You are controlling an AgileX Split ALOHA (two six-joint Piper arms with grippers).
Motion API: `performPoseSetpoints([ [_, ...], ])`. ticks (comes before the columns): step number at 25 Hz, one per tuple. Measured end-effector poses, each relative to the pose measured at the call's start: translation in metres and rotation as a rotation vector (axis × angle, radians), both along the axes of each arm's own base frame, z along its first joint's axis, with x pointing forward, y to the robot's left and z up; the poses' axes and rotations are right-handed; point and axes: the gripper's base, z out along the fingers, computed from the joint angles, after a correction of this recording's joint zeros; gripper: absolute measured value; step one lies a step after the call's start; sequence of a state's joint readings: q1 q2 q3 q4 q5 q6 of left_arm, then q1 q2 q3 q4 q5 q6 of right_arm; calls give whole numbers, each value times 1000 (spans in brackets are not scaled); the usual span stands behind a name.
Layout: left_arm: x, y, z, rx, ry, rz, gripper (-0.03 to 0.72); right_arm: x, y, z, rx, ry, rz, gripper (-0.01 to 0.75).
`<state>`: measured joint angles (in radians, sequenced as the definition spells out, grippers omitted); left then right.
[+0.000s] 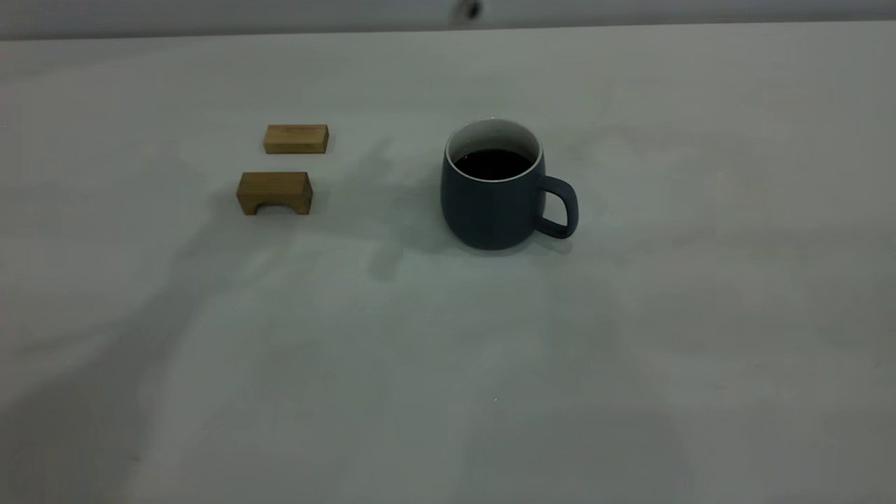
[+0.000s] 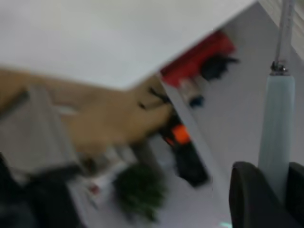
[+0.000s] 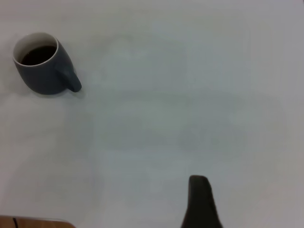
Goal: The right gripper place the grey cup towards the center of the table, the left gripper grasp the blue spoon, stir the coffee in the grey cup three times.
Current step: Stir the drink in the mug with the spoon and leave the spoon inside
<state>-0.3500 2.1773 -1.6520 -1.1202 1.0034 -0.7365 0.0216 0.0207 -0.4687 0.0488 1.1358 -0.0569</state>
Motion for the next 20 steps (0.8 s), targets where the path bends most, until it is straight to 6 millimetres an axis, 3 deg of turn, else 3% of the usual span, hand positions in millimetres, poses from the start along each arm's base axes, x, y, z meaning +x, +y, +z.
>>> performPoseSetpoints([
  [7, 6, -11, -39, -52, 314, 154, 166, 0, 0, 0, 1, 0, 0, 587],
  [20, 18, -13, -109, -19, 429, 294, 166, 0, 0, 0, 0, 0, -1, 587],
])
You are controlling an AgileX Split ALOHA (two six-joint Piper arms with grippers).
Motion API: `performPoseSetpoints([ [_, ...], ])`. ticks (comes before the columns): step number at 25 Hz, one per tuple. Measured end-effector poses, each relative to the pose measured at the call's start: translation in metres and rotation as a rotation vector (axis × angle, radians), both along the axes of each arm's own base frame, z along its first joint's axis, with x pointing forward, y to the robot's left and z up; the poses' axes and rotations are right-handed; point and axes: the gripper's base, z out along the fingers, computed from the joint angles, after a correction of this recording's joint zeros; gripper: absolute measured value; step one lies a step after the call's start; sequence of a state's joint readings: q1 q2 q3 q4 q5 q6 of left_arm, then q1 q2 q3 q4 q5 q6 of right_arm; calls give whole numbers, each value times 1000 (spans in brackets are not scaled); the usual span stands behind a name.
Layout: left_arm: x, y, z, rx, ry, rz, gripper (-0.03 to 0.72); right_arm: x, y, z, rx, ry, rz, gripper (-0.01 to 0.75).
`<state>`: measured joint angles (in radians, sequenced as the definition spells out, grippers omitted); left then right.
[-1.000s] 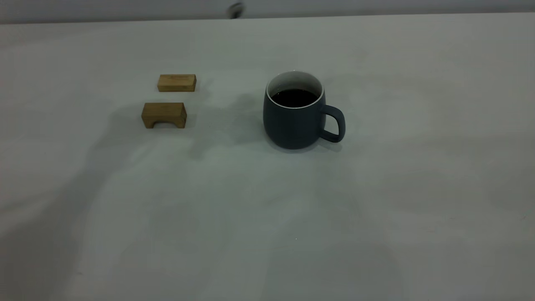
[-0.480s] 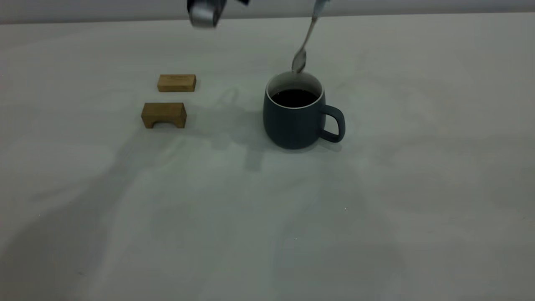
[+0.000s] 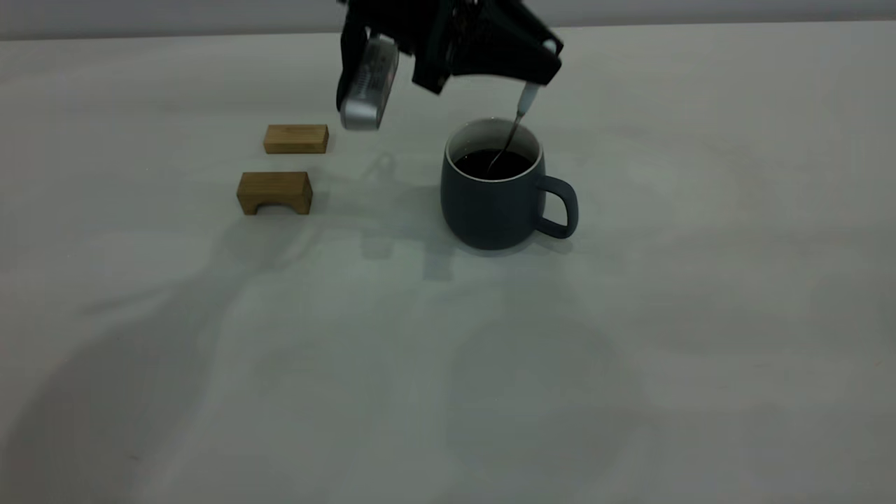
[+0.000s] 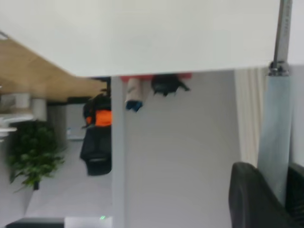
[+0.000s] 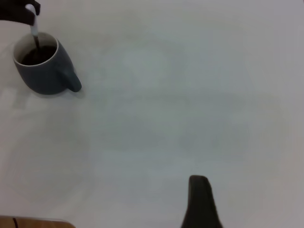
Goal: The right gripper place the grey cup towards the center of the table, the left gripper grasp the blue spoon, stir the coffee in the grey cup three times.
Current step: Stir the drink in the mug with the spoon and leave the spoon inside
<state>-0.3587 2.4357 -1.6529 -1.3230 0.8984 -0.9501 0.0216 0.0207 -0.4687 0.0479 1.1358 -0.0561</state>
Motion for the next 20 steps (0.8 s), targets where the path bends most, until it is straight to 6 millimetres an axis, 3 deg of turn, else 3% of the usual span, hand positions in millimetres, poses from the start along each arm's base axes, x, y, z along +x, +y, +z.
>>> performPoseSetpoints([
  [4, 4, 2, -12, 37, -21, 36, 166, 0, 0, 0, 0, 0, 0, 587],
  [10, 9, 1, -14, 19, -152, 22, 166, 0, 0, 0, 0, 0, 0, 587],
  [16, 4, -5, -18, -127, -65, 21, 166, 0, 0, 0, -1, 0, 1, 587],
  [20, 1, -5, -22, -128, 19, 23, 166, 0, 0, 0, -1, 0, 1, 587],
])
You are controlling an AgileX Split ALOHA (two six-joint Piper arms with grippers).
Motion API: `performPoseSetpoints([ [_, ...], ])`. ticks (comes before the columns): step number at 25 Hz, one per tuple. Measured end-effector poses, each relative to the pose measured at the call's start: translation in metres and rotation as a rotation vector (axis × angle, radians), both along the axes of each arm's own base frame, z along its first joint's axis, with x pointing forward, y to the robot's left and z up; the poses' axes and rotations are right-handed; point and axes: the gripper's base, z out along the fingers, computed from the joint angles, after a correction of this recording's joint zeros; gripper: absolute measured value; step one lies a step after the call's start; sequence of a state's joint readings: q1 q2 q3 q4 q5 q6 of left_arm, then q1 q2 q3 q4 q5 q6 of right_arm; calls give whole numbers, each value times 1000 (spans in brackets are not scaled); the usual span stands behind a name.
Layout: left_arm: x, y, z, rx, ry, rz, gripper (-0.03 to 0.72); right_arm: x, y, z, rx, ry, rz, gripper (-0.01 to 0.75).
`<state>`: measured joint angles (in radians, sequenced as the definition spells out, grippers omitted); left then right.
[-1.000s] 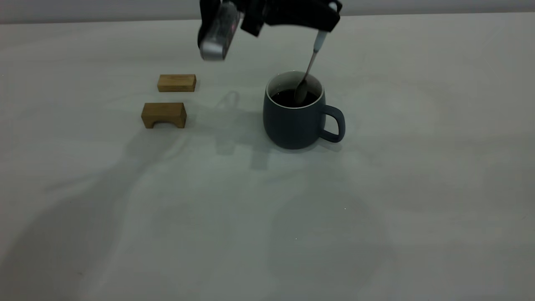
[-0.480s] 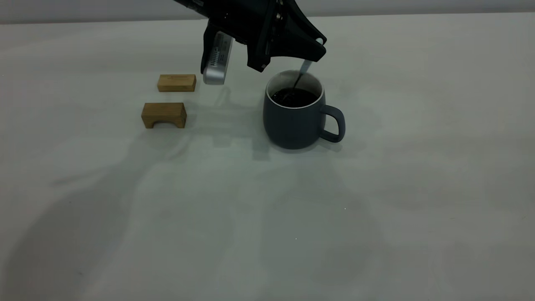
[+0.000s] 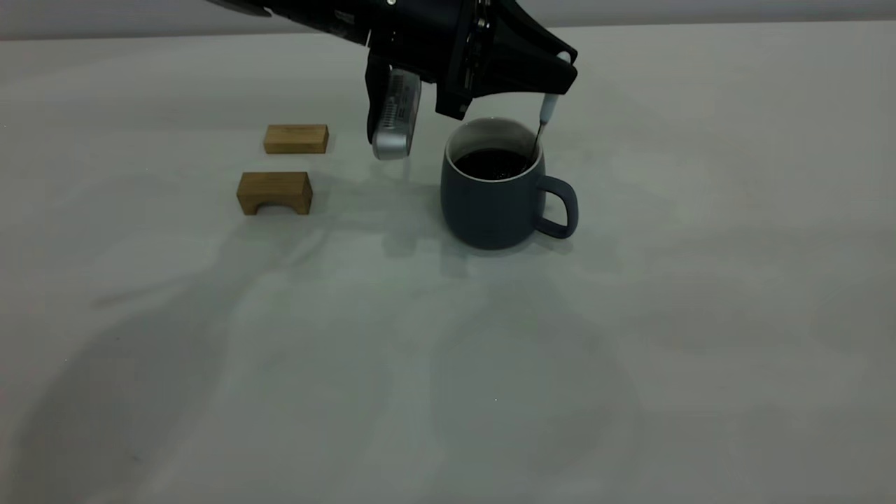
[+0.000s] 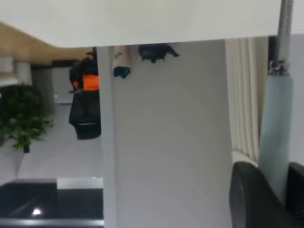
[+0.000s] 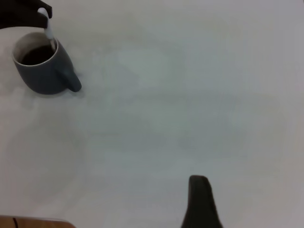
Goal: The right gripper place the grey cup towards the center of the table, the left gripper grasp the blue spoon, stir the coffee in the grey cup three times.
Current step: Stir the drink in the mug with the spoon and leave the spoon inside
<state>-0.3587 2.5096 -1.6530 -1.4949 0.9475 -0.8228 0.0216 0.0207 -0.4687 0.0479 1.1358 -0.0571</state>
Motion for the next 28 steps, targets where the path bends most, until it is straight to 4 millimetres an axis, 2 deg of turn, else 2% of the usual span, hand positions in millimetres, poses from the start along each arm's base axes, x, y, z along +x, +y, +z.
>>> performPoseSetpoints([
  [5, -2, 4, -1, 107, 102, 13, 166, 0, 0, 0, 1, 0, -1, 587],
  [10, 5, 9, 8, 200, -17, 39, 166, 0, 0, 0, 1, 0, -1, 587],
  [13, 7, 9, 10, 191, -90, 24, 166, 0, 0, 0, 1, 0, -1, 587],
  [17, 6, 5, 10, 96, -119, -4, 166, 0, 0, 0, 1, 0, -1, 587],
  [22, 0, 2, 9, 20, -11, -18, 166, 0, 0, 0, 1, 0, 1, 587],
  [26, -4, 4, 6, 76, 138, -1, 166, 0, 0, 0, 1, 0, 1, 587],
  [28, -4, 6, 1, 133, 145, 4, 166, 0, 0, 0, 1, 0, 1, 587],
])
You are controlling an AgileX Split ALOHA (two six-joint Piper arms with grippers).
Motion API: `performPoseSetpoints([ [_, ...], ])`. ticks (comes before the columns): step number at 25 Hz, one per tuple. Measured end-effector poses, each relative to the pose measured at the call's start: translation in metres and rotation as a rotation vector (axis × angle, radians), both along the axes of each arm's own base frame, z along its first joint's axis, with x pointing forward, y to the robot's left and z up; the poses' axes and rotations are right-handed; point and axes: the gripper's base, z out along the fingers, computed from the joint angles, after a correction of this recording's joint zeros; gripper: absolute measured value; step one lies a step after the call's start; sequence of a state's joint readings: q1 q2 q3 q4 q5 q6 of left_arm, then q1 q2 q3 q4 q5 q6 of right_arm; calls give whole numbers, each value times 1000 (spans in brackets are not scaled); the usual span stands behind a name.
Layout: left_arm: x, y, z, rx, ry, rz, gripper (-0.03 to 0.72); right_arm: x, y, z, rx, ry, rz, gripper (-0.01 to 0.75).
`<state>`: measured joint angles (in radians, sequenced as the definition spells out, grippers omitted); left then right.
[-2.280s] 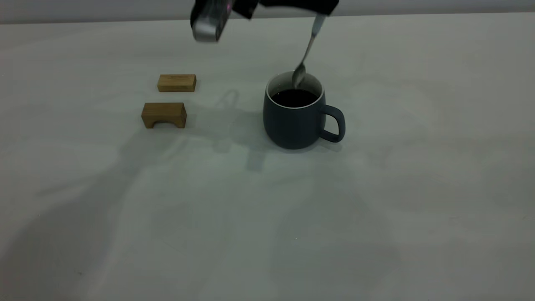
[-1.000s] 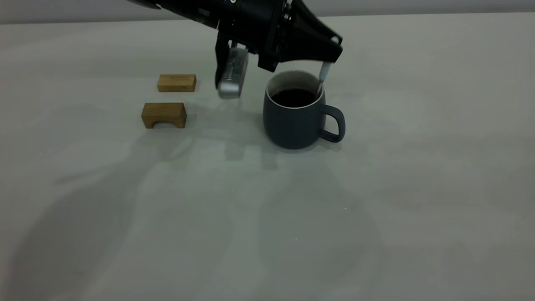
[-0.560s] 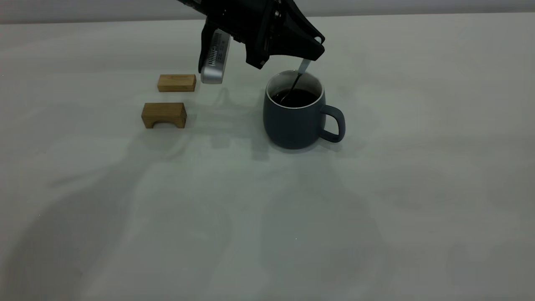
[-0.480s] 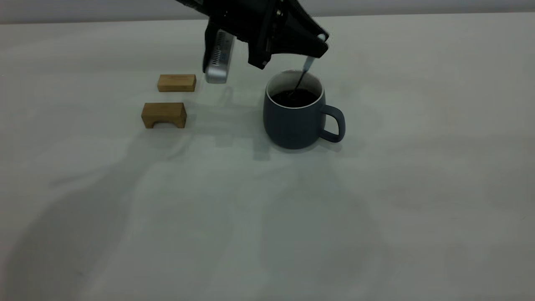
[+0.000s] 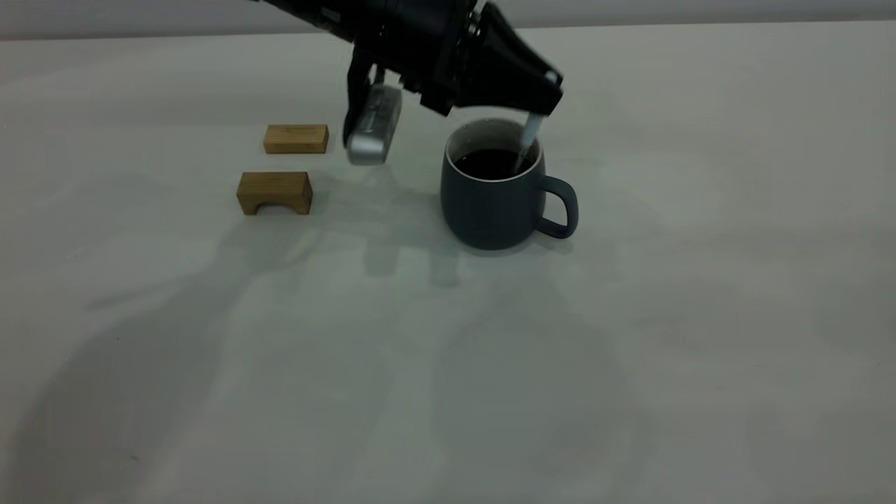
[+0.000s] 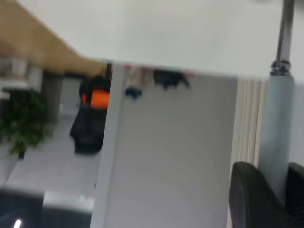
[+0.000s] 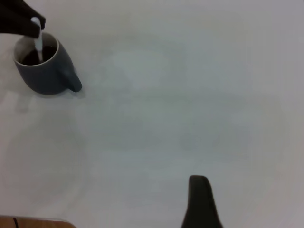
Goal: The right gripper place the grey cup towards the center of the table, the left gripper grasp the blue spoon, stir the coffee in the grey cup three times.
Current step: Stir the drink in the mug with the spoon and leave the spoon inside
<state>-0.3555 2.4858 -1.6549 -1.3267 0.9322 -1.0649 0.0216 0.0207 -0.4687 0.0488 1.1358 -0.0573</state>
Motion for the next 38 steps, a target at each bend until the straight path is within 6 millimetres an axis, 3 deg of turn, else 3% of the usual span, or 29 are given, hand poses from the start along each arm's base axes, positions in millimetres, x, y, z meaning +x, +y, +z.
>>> performPoseSetpoints([
  [7, 10, 8, 7, 102, -197, -10, 166, 0, 0, 0, 1, 0, -1, 587],
  [12, 13, 4, 7, 27, -307, -31, 166, 0, 0, 0, 1, 0, -1, 587],
  [19, 3, -2, 3, -141, -164, -54, 165, 0, 0, 0, 1, 0, -1, 587],
  [26, 0, 8, -1, -64, 32, -35, 160, 0, 0, 0, 1, 0, -1, 587],
  [31, 8, 23, -8, 18, -54, -28, 156, 0, 0, 0, 1, 0, -1, 587],
  [38, 14, 23, -6, -5, -187, -34, 164, 0, 0, 0, 1, 0, -1, 587],
])
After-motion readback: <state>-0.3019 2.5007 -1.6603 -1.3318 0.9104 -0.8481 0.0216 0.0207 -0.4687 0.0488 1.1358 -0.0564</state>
